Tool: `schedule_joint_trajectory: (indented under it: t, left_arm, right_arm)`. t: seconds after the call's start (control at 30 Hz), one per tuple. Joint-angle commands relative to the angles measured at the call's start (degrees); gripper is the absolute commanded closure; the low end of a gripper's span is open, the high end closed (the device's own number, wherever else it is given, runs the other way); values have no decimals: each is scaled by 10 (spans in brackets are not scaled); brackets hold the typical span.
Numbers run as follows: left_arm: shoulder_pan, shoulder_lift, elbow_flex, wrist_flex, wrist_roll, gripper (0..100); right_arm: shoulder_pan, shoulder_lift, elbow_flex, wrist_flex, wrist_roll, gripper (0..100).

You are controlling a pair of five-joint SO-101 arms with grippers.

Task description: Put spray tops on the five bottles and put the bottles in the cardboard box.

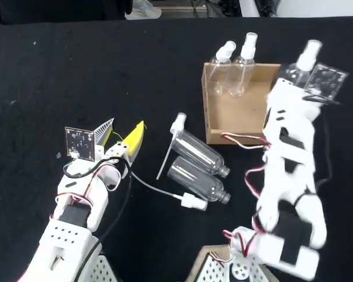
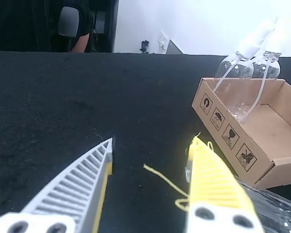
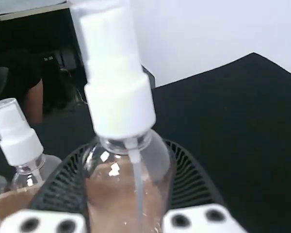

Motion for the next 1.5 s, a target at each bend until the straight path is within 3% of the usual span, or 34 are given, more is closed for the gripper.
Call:
schedule_joint_trajectory:
  t: [0.0, 0.37, 0.8, 1.47]
  left_arm:
    - [3, -10, -8, -12, -3, 755]
    - [3, -10, -8, -13, -2, 755]
    - [4, -10, -8, -14, -4, 755]
    - [3, -10, -9, -14, -4, 755]
  right_arm:
    - [-11, 49, -45, -109, -2, 988]
    - [-18, 218, -172, -135, -2, 988]
    - [-44, 309, -250, -137, -2, 987]
    - [-44, 329, -288, -136, -1, 987]
